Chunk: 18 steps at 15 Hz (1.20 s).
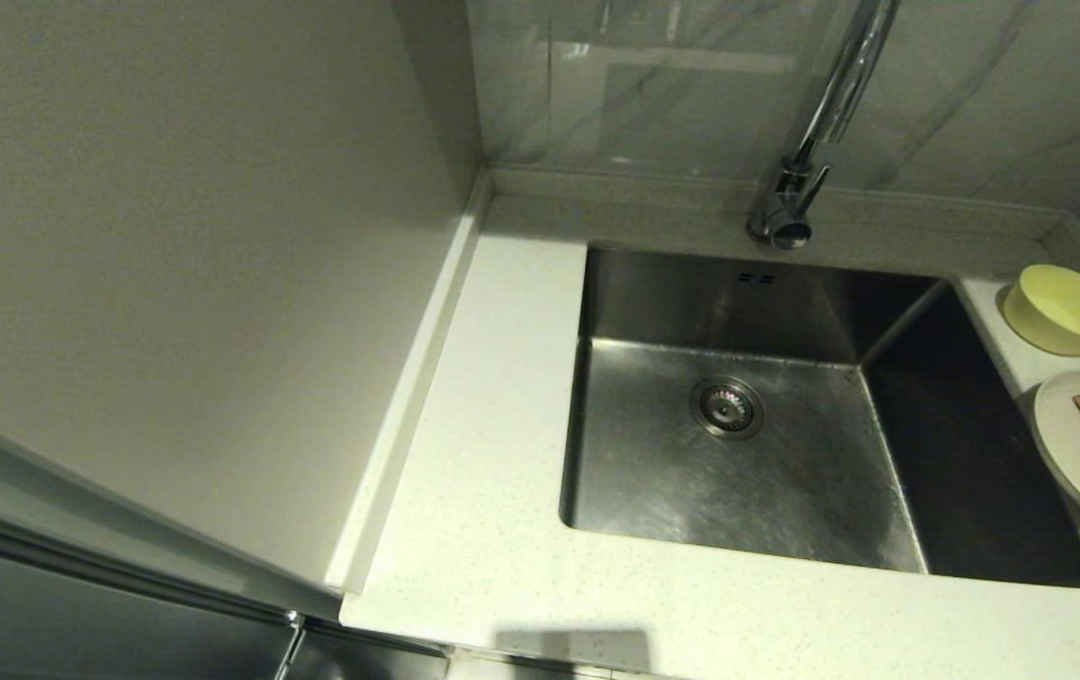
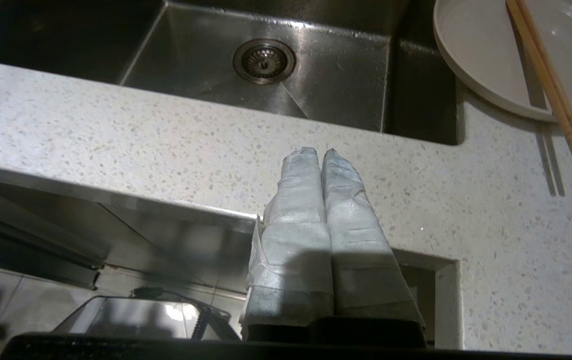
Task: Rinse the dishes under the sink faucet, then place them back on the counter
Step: Turn on the faucet
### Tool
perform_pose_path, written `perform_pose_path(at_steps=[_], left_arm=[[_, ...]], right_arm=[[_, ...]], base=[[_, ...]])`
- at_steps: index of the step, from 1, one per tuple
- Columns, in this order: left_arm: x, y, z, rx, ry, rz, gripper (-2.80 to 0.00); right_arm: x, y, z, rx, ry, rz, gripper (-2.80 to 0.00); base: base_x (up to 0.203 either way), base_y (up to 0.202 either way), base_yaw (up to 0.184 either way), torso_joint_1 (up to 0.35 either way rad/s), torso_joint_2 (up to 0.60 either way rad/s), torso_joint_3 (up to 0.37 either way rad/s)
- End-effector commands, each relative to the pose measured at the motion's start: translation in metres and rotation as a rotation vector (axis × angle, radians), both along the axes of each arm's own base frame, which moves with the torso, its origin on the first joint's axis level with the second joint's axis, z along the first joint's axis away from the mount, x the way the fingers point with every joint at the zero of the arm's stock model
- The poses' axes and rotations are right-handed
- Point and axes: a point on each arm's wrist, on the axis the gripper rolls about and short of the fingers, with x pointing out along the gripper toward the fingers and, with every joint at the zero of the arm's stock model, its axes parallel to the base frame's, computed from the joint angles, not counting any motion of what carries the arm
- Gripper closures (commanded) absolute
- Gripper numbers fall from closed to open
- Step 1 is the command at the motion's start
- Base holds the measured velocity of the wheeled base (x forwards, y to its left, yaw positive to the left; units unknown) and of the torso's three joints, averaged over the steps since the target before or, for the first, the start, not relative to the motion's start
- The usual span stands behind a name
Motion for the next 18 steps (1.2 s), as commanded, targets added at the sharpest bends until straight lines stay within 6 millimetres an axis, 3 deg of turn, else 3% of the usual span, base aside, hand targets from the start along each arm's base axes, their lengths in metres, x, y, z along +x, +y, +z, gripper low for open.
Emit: perform_pose_path(at_steps=[1,3,6,9,14,18], left_arm=[[0.0,0.0,0.0,-0.001,-0.002,0.001,0.0],[0.0,0.0,0.0,-0.001,-0.002,0.001,0.0],[0.0,0.0,0.0,-0.001,-0.002,0.001,0.0],[0.0,0.0,0.0,-0.001,-0.002,0.001,0.0],[0.0,0.0,0.0,-0.001,-0.002,0.001,0.0],[0.0,0.0,0.0,-0.001,-0.002,0.001,0.0]], right_arm=[[-0.004,0.002,0.014,-0.009,-0.055,0.101,0.0],[-0.004,0.004,0.015,-0.025,-0.032,0.191,0.0],[0.006,0.003,0.022,-0.008,0.124,0.144,0.0],[0.03,0.001,0.051,-0.003,0.271,0.063,0.0],[0.105,-0.001,0.121,0.024,0.412,-0.037,0.0],[0.171,-0.005,0.181,0.105,0.402,-0.089,0.0]], base=[[0.0,0.0,0.0,0.0,0.0,0.0],[0.0,0.0,0.0,0.0,0.0,0.0],[0.0,0.0,0.0,0.0,0.0,0.0],[0.0,0.0,0.0,0.0,0.0,0.0],[0.0,0.0,0.0,0.0,0.0,0.0],[0.0,0.0,0.0,0.0,0.0,0.0]])
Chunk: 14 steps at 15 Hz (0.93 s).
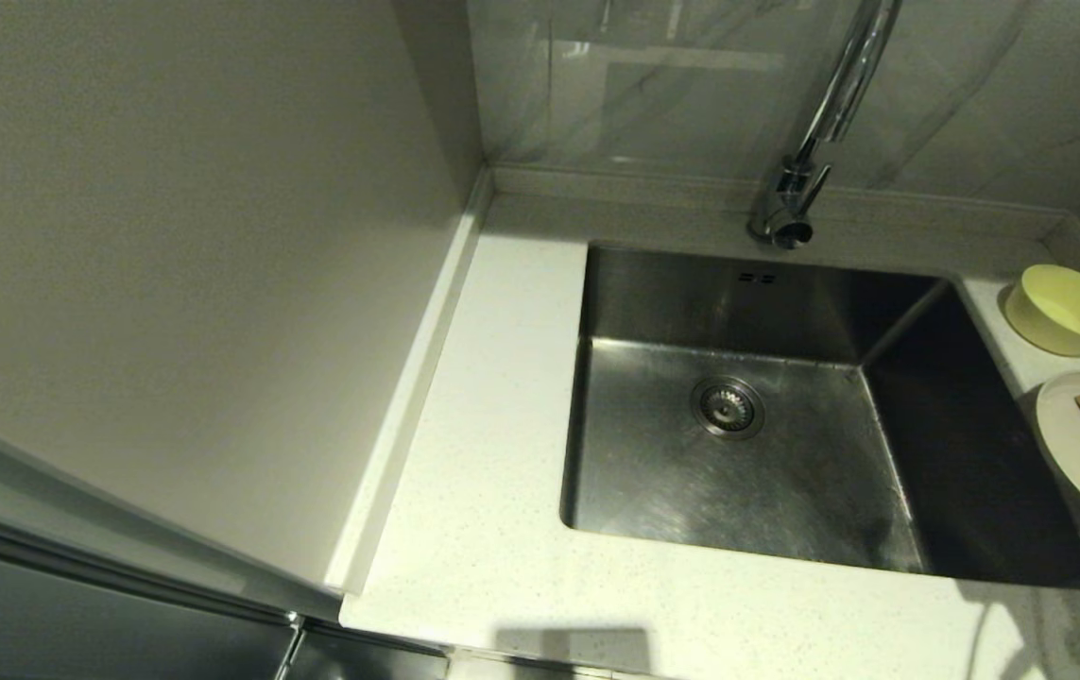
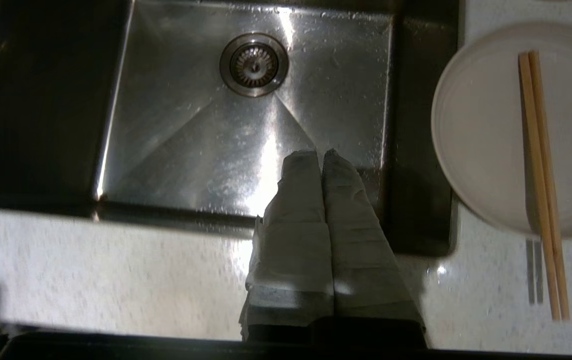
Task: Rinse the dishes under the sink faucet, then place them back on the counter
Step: Turn on the faucet
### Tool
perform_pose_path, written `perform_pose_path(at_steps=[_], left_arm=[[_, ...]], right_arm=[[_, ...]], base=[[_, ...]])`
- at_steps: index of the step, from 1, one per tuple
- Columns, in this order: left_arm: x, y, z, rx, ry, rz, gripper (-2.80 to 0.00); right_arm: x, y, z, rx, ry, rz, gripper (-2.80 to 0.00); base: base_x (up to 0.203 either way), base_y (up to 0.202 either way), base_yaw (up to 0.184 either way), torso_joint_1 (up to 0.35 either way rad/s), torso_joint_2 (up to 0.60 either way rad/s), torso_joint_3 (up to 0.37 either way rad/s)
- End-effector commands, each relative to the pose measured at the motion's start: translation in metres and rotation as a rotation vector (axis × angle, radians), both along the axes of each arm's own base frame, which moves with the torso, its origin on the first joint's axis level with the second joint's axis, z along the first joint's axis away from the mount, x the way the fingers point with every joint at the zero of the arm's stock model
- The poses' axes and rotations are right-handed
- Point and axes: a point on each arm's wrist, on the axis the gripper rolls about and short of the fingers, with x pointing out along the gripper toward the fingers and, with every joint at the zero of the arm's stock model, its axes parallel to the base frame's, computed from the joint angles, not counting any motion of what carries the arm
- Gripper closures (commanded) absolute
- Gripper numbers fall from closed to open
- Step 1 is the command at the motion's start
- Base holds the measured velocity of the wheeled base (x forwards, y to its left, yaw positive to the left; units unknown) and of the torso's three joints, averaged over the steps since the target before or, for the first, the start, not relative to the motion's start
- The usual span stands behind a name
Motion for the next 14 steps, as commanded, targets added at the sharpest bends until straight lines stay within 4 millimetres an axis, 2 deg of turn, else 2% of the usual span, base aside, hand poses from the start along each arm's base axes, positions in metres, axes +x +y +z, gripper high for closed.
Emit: perform_pose_path(at_steps=[1,5,9,12,14], left_arm=[[0.0,0.0,0.0,-0.001,-0.002,0.001,0.0],[0.0,0.0,0.0,-0.001,-0.002,0.001,0.0],[0.0,0.0,0.0,-0.001,-0.002,0.001,0.0],[0.0,0.0,0.0,-0.001,-0.002,0.001,0.0],[0.0,0.0,0.0,-0.001,-0.002,0.001,0.0]], right_arm=[[0.046,-0.003,0.016,0.003,0.096,-0.015,0.0],[0.095,-0.014,0.046,0.006,0.156,-0.056,0.0],[0.152,-0.036,0.054,0.011,0.169,-0.114,0.0],[0.19,-0.069,0.053,0.028,0.165,-0.169,0.0],[0.201,-0.097,0.05,0.023,0.165,-0.155,0.0]], base=[[0.0,0.0,0.0,0.0,0.0,0.0],[0.0,0.0,0.0,0.0,0.0,0.0],[0.0,0.0,0.0,0.0,0.0,0.0],[0.0,0.0,0.0,0.0,0.0,0.0],[0.0,0.0,0.0,0.0,0.0,0.0]])
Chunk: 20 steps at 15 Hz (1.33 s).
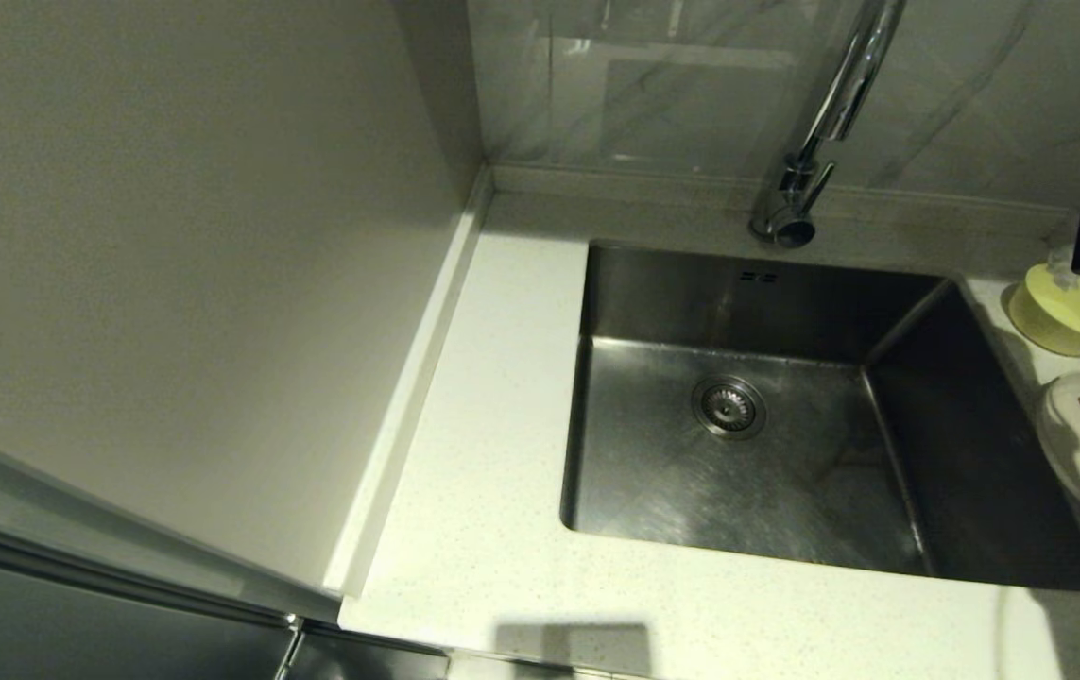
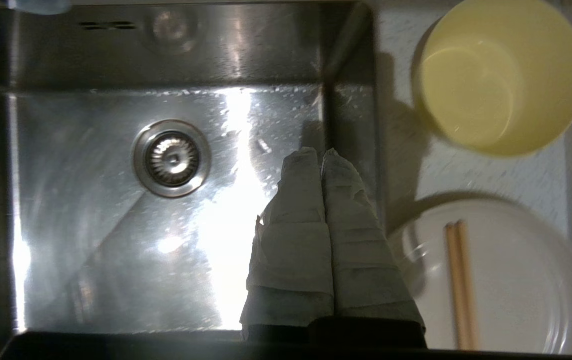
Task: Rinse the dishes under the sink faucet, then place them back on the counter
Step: Turn on the faucet
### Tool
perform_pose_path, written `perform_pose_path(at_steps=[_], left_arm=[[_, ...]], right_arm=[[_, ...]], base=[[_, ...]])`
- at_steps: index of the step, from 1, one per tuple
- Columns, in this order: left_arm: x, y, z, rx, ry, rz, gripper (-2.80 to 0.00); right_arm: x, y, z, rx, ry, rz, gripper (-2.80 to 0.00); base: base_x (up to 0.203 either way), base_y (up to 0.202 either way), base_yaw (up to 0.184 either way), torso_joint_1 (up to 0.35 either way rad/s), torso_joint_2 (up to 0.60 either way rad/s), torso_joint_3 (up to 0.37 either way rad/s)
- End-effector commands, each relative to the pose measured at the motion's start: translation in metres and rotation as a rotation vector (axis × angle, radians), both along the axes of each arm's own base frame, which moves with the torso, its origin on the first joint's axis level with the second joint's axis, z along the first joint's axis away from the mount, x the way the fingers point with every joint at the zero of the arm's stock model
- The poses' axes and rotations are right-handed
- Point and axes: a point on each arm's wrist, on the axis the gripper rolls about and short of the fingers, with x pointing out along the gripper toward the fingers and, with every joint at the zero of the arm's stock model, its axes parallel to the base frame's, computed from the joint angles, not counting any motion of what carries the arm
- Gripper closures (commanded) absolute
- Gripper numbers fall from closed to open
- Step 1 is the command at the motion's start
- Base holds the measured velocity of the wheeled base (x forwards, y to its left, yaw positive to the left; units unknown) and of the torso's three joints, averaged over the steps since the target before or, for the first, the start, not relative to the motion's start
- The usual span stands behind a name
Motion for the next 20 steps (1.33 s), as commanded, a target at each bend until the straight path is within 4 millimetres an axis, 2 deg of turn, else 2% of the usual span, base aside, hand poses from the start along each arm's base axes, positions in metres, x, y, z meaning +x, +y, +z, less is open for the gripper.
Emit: perform_pose_path(at_steps=[1,3,5,10,13,15,20], left_arm=[[0.0,0.0,0.0,-0.001,-0.002,0.0,0.0],[0.0,0.0,0.0,-0.001,-0.002,0.0,0.0],[0.0,0.0,0.0,-0.001,-0.002,0.0,0.0],[0.0,0.0,0.0,-0.001,-0.002,0.0,0.0],[0.0,0.0,0.0,-0.001,-0.002,0.0,0.0],[0.0,0.0,0.0,-0.001,-0.002,0.0,0.0],[0.0,0.0,0.0,-0.001,-0.002,0.0,0.0]], right_arm=[[0.024,-0.033,-0.015,0.001,0.036,-0.008,0.0],[0.031,-0.053,-0.013,-0.013,0.018,-0.032,0.0],[0.038,-0.065,-0.016,-0.014,0.019,-0.048,0.0],[0.052,-0.071,-0.015,-0.008,-0.005,-0.044,0.0],[0.053,-0.069,-0.011,0.046,-0.036,-0.022,0.0],[0.059,-0.055,-0.005,0.197,-0.083,0.009,0.0],[0.095,0.031,0.001,0.5,-0.138,0.12,0.0]], base=[[0.0,0.0,0.0,0.0,0.0,0.0],[0.0,0.0,0.0,0.0,0.0,0.0],[0.0,0.0,0.0,0.0,0.0,0.0],[0.0,0.0,0.0,0.0,0.0,0.0],[0.0,0.0,0.0,0.0,0.0,0.0],[0.0,0.0,0.0,0.0,0.0,0.0],[0.0,0.0,0.0,0.0,0.0,0.0]])
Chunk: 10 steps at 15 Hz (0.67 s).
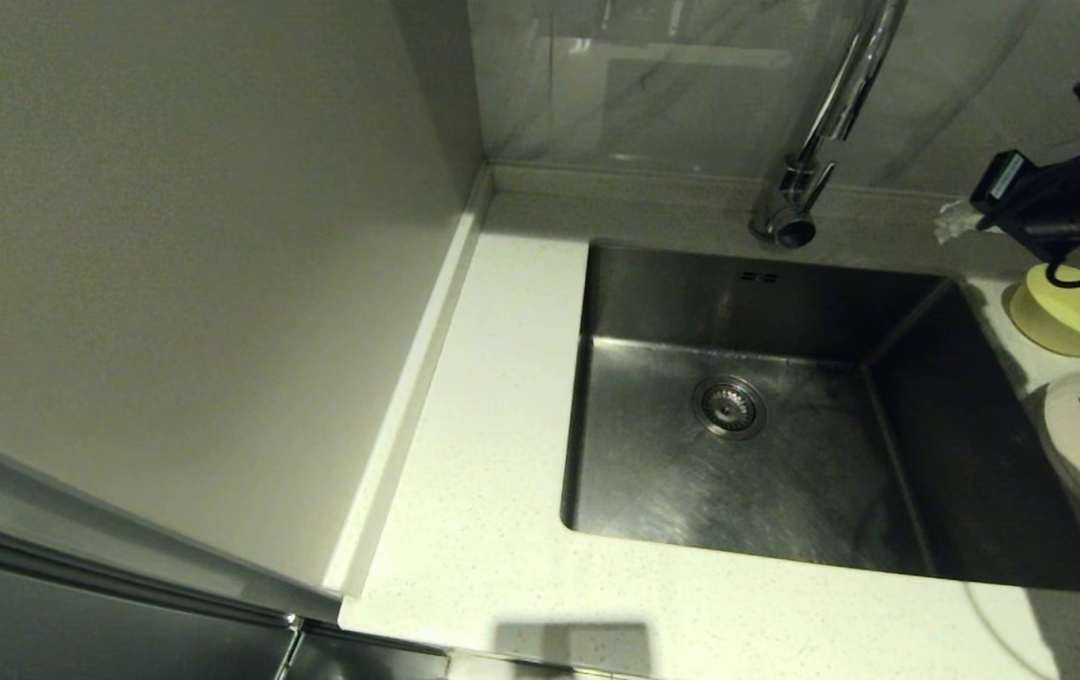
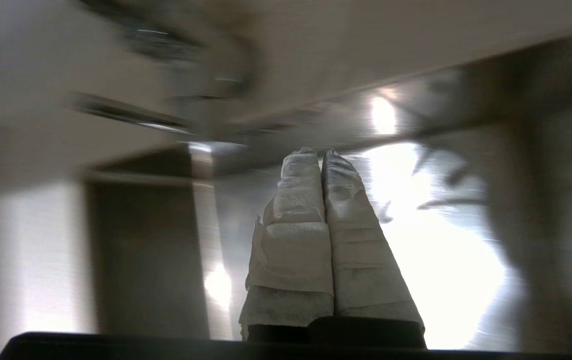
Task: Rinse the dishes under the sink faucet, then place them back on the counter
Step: Turn on the faucet
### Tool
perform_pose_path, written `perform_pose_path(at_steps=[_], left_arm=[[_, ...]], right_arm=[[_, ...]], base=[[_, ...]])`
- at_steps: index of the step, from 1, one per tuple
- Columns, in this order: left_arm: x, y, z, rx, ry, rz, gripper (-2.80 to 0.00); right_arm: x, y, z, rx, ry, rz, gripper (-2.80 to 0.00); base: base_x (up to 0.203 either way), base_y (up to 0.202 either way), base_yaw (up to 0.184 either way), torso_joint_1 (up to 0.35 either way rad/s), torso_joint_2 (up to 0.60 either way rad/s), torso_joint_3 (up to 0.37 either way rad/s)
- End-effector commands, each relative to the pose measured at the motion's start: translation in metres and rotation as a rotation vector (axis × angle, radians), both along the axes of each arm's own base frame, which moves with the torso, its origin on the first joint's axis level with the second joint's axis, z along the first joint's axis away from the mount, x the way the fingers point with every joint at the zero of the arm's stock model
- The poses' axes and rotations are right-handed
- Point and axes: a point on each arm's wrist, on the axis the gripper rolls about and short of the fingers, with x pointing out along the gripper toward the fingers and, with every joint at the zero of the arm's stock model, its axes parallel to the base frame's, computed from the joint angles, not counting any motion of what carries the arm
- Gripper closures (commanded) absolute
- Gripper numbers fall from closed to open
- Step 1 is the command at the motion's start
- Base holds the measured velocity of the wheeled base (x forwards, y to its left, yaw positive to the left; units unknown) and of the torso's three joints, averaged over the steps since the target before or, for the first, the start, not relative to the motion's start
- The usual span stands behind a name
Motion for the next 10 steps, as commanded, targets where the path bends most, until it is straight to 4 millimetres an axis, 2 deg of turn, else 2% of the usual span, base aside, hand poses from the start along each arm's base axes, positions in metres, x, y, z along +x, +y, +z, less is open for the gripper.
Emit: perform_pose_path(at_steps=[1,3,7,10], left_arm=[[0.0,0.0,0.0,-0.001,-0.002,0.0,0.0],[0.0,0.0,0.0,-0.001,-0.002,0.0,0.0],[0.0,0.0,0.0,-0.001,-0.002,0.0,0.0],[0.0,0.0,0.0,-0.001,-0.002,0.0,0.0]], right_arm=[[0.015,0.032,0.0,0.064,-0.037,0.049,0.0],[0.025,0.041,0.005,0.152,-0.124,0.031,0.0],[0.048,0.045,-0.01,0.146,-0.184,-0.103,0.0],[0.056,0.045,-0.013,0.188,-0.222,-0.115,0.0]], base=[[0.0,0.0,0.0,0.0,0.0,0.0],[0.0,0.0,0.0,0.0,0.0,0.0],[0.0,0.0,0.0,0.0,0.0,0.0],[0.0,0.0,0.0,0.0,0.0,0.0]])
